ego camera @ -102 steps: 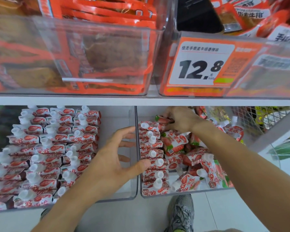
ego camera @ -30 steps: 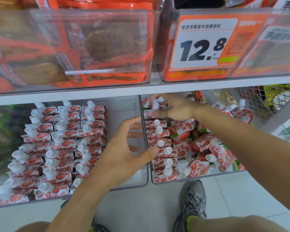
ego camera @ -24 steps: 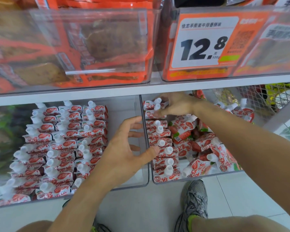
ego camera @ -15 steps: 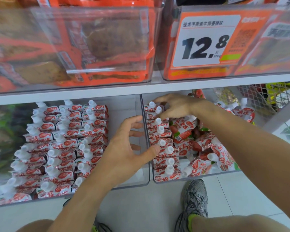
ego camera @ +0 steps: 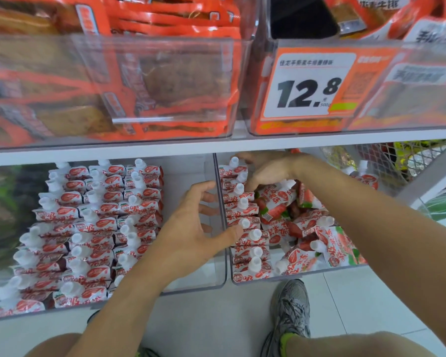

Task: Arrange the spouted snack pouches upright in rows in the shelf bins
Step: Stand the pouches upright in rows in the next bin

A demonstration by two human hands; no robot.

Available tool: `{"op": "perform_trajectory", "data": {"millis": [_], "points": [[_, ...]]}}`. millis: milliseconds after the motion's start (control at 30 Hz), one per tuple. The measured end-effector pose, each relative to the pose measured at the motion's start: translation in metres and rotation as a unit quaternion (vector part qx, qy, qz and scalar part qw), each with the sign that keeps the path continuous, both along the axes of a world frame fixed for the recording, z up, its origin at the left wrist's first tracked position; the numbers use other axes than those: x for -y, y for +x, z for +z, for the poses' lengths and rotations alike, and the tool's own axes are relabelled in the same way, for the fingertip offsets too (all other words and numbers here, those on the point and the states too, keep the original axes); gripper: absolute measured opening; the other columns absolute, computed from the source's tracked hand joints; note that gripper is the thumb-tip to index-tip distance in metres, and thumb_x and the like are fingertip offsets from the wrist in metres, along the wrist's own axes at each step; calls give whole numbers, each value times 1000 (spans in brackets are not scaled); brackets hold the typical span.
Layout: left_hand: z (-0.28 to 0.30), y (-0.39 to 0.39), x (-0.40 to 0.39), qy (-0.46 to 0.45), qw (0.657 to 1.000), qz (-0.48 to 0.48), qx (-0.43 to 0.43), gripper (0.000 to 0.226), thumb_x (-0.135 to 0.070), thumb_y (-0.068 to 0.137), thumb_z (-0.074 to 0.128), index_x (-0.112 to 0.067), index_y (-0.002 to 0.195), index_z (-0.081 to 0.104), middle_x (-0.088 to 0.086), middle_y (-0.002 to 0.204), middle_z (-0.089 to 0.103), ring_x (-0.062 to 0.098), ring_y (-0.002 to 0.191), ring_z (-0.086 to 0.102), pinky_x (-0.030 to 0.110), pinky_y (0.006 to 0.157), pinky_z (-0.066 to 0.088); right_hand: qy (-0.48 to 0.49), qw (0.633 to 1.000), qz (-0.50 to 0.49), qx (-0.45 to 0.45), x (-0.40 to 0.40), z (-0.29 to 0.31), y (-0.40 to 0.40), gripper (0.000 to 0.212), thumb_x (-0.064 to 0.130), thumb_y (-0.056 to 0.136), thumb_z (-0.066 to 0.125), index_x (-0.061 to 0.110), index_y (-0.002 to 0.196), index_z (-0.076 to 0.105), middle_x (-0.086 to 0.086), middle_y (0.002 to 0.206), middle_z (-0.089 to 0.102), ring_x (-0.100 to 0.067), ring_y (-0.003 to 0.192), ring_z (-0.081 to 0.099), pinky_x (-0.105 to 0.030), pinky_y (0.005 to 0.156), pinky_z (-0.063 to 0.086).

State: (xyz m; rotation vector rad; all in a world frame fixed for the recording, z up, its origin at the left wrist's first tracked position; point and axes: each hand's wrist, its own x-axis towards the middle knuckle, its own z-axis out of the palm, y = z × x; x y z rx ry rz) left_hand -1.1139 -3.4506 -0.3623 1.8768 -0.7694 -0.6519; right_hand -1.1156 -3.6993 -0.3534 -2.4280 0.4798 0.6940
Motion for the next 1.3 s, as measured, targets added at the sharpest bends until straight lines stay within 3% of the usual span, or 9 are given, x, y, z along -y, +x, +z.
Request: {"op": "perform_trajectory", "data": {"millis": [100, 300, 400, 567, 667, 800, 933, 1000, 1300], "points": [[-2, -2, 0, -1, 1000, 3, 3, 75, -48, 70, 78, -50, 131, 33, -26, 119, 48, -16, 104, 48, 6, 76, 48, -23, 997, -42, 60, -3, -2, -3, 75, 20, 78, 71, 33, 145, 38, 9, 105, 60, -16, 103, 58, -30, 83, 50], [-2, -1, 3, 10, 1000, 11, 12, 80, -54, 66, 76, -48, 132, 33, -25, 118, 48, -16, 100, 49, 14, 77, 50, 160, 974, -122, 102, 5, -14, -24, 60, 9, 86, 69, 29, 137, 45, 9, 143, 46, -13, 128, 49, -30, 102, 46], [-2, -2, 5, 16, 1000, 18, 15, 76, -55, 65, 77, -50, 127, 33, -25, 116, 49, -18, 98, 48, 18, 78, 51, 75, 981, -109, 143, 12, -12, -28, 61, 18, 91, 68, 26, 146, 41, 9, 149, 43, -13, 135, 43, -23, 110, 32], [-5, -2, 4, 19, 999, 31, 20, 70, -46, 72, 79, -52, 125, 36, -25, 114, 51, -17, 97, 50, 24, 83, 53, 2, 992, -22, 126, 1, -23, -24, 46, 16, 93, 62, 29, 136, 52, 4, 144, 49, -17, 131, 48, -36, 111, 40], [-6, -1, 3, 14, 999, 33, 20, 69, -46, 71, 80, -50, 126, 39, -25, 114, 52, -14, 98, 52, 27, 84, 54, -64, 989, 9, 135, 7, -11, -29, 49, 12, 94, 55, 30, 140, 49, 4, 147, 48, -16, 134, 46, -30, 109, 38], [-5, -1, 3, 12, 999, 30, 16, 72, -47, 70, 79, -46, 131, 40, -24, 114, 52, -8, 99, 55, 18, 80, 52, -134, 972, -25, 194, 18, 18, -61, 26, 23, 96, 58, 17, 120, 65, 7, 113, 64, -13, 107, 58, -22, 91, 41], [-4, 0, 4, 13, 999, 30, 16, 71, -44, 72, 79, -45, 131, 39, -25, 114, 51, -5, 100, 55, 13, 75, 48, -187, 979, 41, 70, 18, 14, -89, 70, 60, 75, 74, 30, 135, 52, 3, 132, 58, -21, 123, 53, -37, 102, 45], [-4, -1, 4, 12, 999, 31, 12, 72, -43, 72, 79, -43, 132, 39, -24, 115, 51, -5, 100, 55, 14, 76, 48, -203, 976, 58, 59, 15, 0, -93, 79, 57, 73, 77, 34, 142, 45, -1, 142, 44, -25, 132, 40, -39, 108, 39], [-3, -5, 2, 13, 999, 34, 10, 73, -43, 75, 77, -42, 136, 37, -25, 118, 49, -15, 98, 51, 7, 69, 45, -208, 955, 56, 204, 15, 4, -108, 43, 53, 86, 62, 20, 113, 65, -3, 119, 44, -27, 114, 42, -46, 99, 41]]}}
